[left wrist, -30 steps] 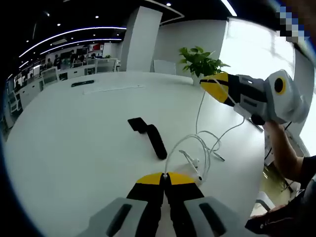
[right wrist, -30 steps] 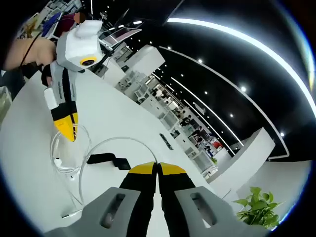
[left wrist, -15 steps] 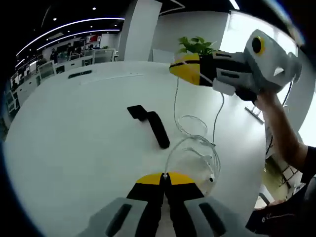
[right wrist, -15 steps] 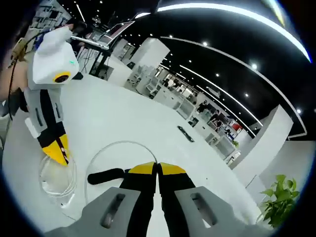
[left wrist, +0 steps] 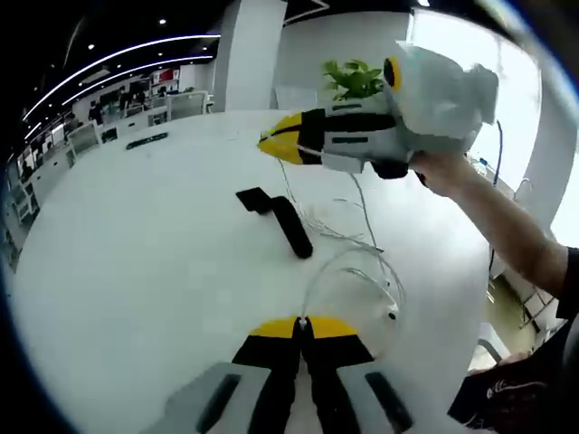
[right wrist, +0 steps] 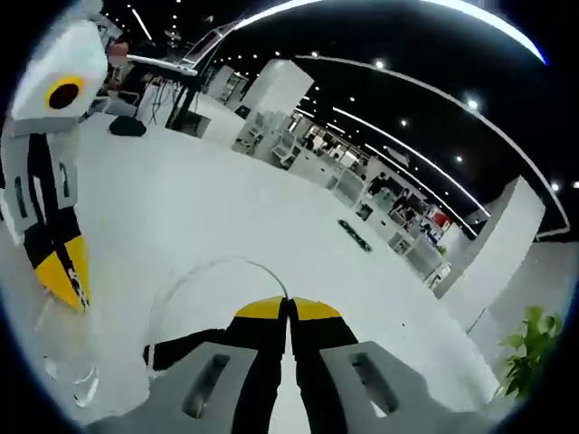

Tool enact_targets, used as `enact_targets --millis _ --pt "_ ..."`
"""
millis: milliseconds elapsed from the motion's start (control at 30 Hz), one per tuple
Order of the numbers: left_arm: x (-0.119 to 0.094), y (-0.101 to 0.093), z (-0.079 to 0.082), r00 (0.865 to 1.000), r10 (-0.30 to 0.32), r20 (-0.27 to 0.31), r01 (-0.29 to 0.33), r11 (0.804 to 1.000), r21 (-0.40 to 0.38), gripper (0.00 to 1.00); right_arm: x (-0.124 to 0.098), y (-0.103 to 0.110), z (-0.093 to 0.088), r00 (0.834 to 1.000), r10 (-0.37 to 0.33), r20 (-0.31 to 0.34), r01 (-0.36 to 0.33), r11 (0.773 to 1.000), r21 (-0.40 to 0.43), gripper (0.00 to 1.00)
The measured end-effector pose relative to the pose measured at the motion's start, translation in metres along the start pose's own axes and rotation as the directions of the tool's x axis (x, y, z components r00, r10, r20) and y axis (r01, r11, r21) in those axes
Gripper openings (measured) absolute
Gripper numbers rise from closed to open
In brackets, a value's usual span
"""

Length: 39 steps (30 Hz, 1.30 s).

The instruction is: Peel open the Velcro strap on the desktop, arrange the wired earphones neatly onto it, and close the Velcro strap to secure them.

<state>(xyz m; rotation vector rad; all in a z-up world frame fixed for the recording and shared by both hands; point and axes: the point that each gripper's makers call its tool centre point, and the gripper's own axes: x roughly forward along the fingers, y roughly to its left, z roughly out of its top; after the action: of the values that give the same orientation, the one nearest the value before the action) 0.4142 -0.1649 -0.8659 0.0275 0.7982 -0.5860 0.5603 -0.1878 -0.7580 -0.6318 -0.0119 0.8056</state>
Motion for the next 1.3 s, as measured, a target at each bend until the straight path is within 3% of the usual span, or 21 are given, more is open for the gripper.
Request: enact_targets --millis 67,167,233,300,400,467,567,700,767,867,967,1033,1100,1200,1300 --pt "-0.001 -0.001 -0.001 1.0 -0.003 -0.003 0.003 1.0 0.006 0.06 -0.007 -0.01 0.028 0.995 -0.03 0.097 0.033 0.999 -0.021 0.05" --pt "-0.002 -0.003 -0.002 1.0 -0.004 -0.009 0.005 1.0 0.014 0.06 -0.022 -0.012 0.09 0.956 -0.04 0.292 0.085 0.986 -0.143 0.05" --pt "-0.002 -0.004 -0.002 1.0 -0.006 -0.008 0.007 1.0 0.017 0.06 -0.029 -0.006 0.125 0.927 -0.028 0.374 0.101 0.979 -0.175 0.05" --pt "-0.002 -0.006 -0.003 1.0 -0.012 -0.012 0.013 1.0 0.017 0.06 -0.036 -0.002 0.15 0.904 -0.034 0.426 0.105 0.984 -0.144 0.05" --pt "-0.003 -0.006 -0.003 1.0 -0.013 -0.007 0.013 1.0 0.023 0.06 -0.036 0.018 0.186 0.865 0.045 0.499 0.046 0.985 -0.169 0.05" --pt "-0.004 -0.006 -0.003 1.0 -0.015 -0.005 0.015 1.0 0.021 0.06 -0.028 0.025 0.189 0.868 0.061 0.493 0.039 0.981 -0.189 0.05" --pt "-0.006 -0.006 -0.004 1.0 -0.018 0.0 0.018 1.0 0.019 0.06 -0.015 0.029 0.18 0.882 0.074 0.465 0.023 0.98 -0.199 0.05" --pt "-0.008 -0.005 -0.004 1.0 -0.021 0.008 0.021 1.0 0.021 0.06 0.007 0.03 0.127 0.914 0.11 0.39 -0.075 0.992 -0.104 0.05" --pt "-0.009 -0.005 -0.004 1.0 -0.023 0.007 0.022 0.999 0.022 0.06 0.014 0.036 0.099 0.919 0.149 0.364 -0.136 0.989 -0.063 0.05" --pt "-0.009 -0.004 -0.003 1.0 -0.022 0.007 0.022 0.999 0.028 0.06 0.02 0.037 0.061 0.928 0.166 0.334 -0.197 0.978 0.063 0.05" --pt "-0.009 -0.003 -0.002 1.0 -0.02 0.005 0.02 0.999 0.03 0.06 0.023 0.039 0.042 0.927 0.201 0.318 -0.251 0.96 0.127 0.05" --pt "-0.009 -0.003 -0.002 1.0 -0.018 0.004 0.017 0.999 0.03 0.06 0.025 0.045 0.034 0.927 0.238 0.291 -0.282 0.952 0.12 0.05" --pt "-0.008 -0.002 -0.002 1.0 -0.015 0.003 0.015 0.999 0.031 0.06 0.026 0.051 0.029 0.924 0.274 0.267 -0.297 0.954 0.047 0.08" --pt "-0.008 -0.002 -0.002 1.0 -0.013 0.006 0.013 1.0 0.028 0.06 0.028 0.05 0.014 0.936 0.285 0.205 -0.29 0.957 -0.007 0.22" --pt "-0.009 -0.001 -0.002 1.0 -0.009 0.01 0.009 1.0 0.023 0.06 0.02 0.035 -0.002 0.957 0.246 0.152 -0.246 0.969 -0.022 0.21"
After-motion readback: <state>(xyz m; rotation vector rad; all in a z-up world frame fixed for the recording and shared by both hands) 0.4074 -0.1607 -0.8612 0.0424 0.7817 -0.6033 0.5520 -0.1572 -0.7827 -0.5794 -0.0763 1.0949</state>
